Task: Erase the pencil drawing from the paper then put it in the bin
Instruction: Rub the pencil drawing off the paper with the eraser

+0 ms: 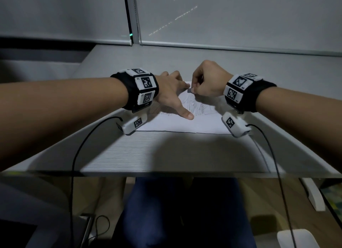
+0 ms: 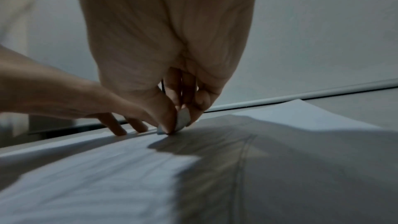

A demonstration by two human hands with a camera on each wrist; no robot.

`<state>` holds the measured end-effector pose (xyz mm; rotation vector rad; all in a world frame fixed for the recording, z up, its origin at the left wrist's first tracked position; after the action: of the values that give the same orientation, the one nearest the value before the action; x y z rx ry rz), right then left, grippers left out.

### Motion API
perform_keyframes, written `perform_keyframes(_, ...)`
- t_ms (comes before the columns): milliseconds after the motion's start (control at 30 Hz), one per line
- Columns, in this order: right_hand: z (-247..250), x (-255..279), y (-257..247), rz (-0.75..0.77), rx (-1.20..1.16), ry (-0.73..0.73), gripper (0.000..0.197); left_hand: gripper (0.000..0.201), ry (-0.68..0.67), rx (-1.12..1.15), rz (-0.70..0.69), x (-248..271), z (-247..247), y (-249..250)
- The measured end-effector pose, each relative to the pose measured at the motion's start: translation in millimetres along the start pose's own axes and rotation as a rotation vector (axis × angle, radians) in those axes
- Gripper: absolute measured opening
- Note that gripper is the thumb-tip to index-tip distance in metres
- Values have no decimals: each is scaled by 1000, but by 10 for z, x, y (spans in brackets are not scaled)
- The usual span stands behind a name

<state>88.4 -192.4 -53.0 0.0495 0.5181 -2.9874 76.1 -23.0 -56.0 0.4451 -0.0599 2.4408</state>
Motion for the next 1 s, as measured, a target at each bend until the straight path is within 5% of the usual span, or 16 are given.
perform_keyframes(133, 12, -78, 22, -77, 6, 43, 9, 129, -2, 11, 5, 3, -5, 5)
perform_keyframes(333, -43, 147, -118, 69, 7, -137, 10, 114, -12, 15, 4, 18, 5, 7)
perform_keyframes(567, 11, -85, 106, -83, 19, 16, 15, 133, -4, 28, 30, -3, 10, 17)
perform_keyframes(767, -57, 183, -98, 106, 31, -138, 12, 112, -8, 39, 11, 23, 14, 26)
perform_keyframes(1000, 17, -10, 88, -18, 47, -8, 13, 133, -26, 26, 34, 1, 24, 27)
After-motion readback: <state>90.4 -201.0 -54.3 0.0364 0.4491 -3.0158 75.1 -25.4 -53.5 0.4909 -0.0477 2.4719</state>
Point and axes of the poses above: each hand's wrist, its own x-axis away from the middle knuckle, its own z-axis out of the back of the hand, y = z × x, the point moved 2 cm from there along -x, towards the middle knuckle, and after that the axes turned 10 degrees about -z, right-handed, at the moved point
